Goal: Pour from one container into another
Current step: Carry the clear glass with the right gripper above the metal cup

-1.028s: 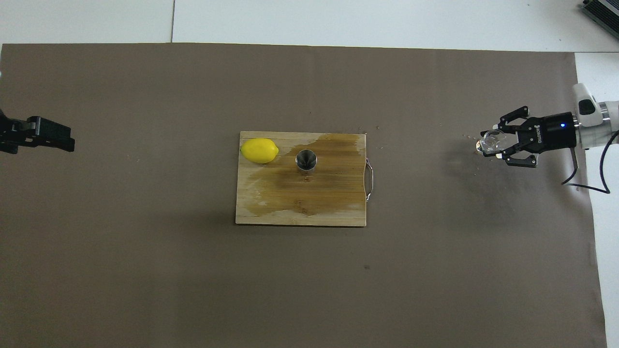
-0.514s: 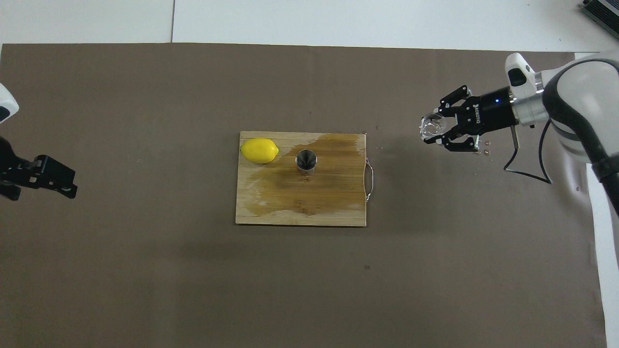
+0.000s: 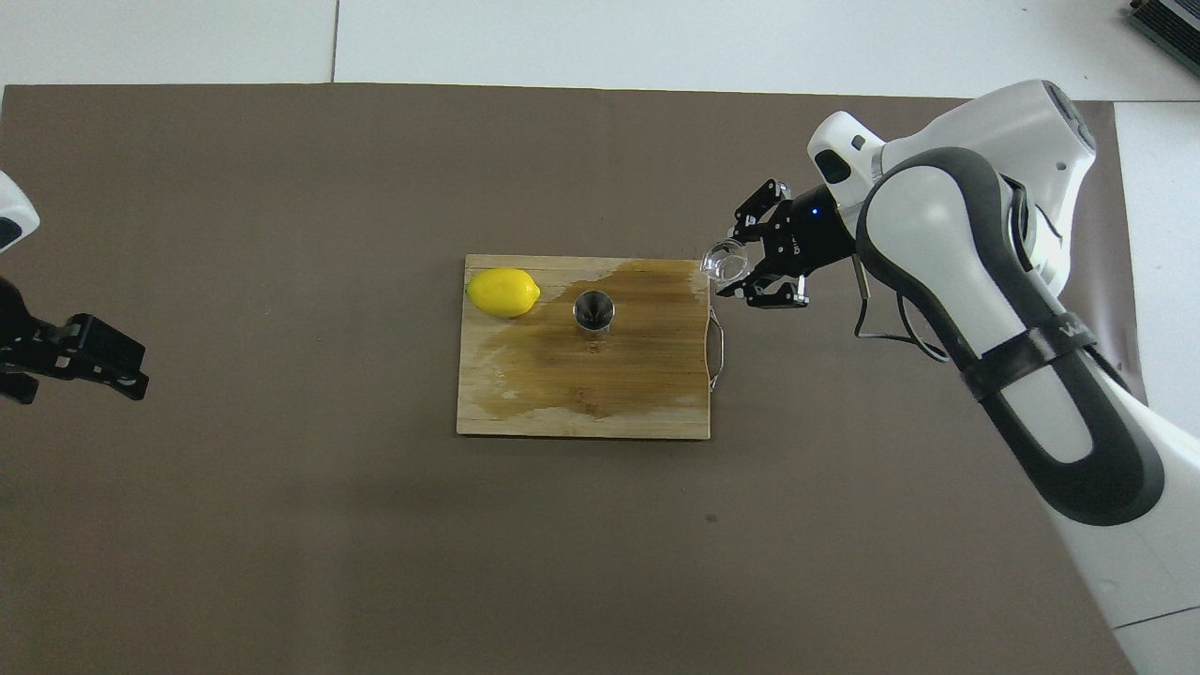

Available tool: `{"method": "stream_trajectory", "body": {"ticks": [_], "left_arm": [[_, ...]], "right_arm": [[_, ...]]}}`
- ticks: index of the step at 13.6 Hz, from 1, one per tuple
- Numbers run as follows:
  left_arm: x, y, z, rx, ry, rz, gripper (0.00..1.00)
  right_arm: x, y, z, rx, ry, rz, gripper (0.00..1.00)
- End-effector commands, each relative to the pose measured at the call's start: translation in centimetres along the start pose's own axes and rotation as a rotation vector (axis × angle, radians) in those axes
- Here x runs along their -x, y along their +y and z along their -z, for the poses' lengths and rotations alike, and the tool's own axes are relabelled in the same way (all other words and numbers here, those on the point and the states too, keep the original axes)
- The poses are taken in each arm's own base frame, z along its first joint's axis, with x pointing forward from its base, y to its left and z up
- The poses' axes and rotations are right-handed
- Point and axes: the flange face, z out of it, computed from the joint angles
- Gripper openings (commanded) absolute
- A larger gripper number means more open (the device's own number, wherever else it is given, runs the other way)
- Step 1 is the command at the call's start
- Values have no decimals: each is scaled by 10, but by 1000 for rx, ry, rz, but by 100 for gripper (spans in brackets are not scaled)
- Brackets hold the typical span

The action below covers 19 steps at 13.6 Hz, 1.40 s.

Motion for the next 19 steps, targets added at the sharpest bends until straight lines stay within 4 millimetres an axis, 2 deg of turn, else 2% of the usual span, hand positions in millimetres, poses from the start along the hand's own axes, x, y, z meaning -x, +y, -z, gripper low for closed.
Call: {"method": "stream_trajectory", "body": {"ticks": [1, 4, 8, 11, 13, 16, 17, 19], "left_arm": [[9, 0, -2, -7, -7, 14, 100], [9, 0, -2, -7, -7, 14, 100], [9, -1, -2, -6, -7, 15, 100], [9, 0, -2, -7, -9, 14, 100], [9, -1, -2, -6, -7, 15, 100], [9, -1, -2, -6, -7, 15, 100], [9, 0, -2, -7, -7, 14, 100], [9, -1, -2, -6, -7, 15, 100]], "right_arm": [[-22, -10, 0, 1, -43, -14, 0], [-49, -16, -8, 16, -95, -67, 0], [-88, -23, -34, 58, -149, -124, 0], [-109, -28, -46, 85, -171, -154, 0], [-117, -29, -52, 115, -193, -172, 0], [-116, -28, -51, 129, -226, -171, 0], [-126, -33, -60, 120, -229, -155, 0], [-127, -33, -61, 128, -244, -170, 0]]}}
